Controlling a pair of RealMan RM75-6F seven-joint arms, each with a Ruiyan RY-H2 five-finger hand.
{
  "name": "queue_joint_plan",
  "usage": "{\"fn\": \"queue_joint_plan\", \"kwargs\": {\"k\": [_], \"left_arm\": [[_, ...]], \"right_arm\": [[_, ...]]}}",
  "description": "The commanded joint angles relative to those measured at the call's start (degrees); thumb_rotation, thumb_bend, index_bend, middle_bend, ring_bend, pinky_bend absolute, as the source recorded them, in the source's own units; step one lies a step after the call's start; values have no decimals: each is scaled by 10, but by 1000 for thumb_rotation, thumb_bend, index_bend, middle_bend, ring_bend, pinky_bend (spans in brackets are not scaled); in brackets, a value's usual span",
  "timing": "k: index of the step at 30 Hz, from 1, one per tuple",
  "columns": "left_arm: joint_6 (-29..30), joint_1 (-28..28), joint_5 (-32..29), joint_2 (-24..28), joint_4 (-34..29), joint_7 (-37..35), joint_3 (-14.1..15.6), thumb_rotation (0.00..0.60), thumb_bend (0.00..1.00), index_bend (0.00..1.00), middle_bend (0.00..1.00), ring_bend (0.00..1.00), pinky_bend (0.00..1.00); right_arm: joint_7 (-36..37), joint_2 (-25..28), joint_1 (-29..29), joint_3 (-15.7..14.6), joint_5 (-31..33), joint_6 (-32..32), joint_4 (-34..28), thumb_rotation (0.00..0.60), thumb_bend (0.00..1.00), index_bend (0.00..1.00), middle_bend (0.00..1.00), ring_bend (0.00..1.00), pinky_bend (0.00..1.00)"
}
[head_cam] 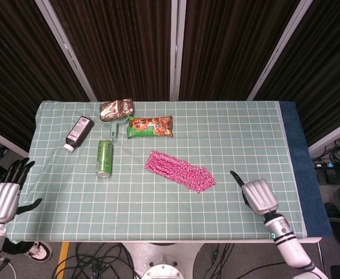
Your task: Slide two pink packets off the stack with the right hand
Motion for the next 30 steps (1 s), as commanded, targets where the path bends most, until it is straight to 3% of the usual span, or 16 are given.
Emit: {"fn": "queue_joint_plan", "kwargs": {"k": [1,13,25,30], "left_arm": [[0,0,-1,1,0,-1,0,600,144,79,46,0,211],[-1,1,-4,5,5,-13,-1,600,144,79,46,0,211],[0,3,-7,12,9,-27,-3,600,144,79,46,0,211],[0,5,-8,14,11,-33,-3,600,144,79,46,0,211]], "right_arm": [[-42,-16,22,-3,55,-41,-22,600,1000,0,870,875,854],[-120,-40,116,15,264,-122,-70,600,1000,0,888,875,854],[-174,-76,224,16,430,-119,-60,600,1000,0,901,884,854],[-182,-88,253,6,471,-106,-45,600,1000,0,901,885,854]]}}
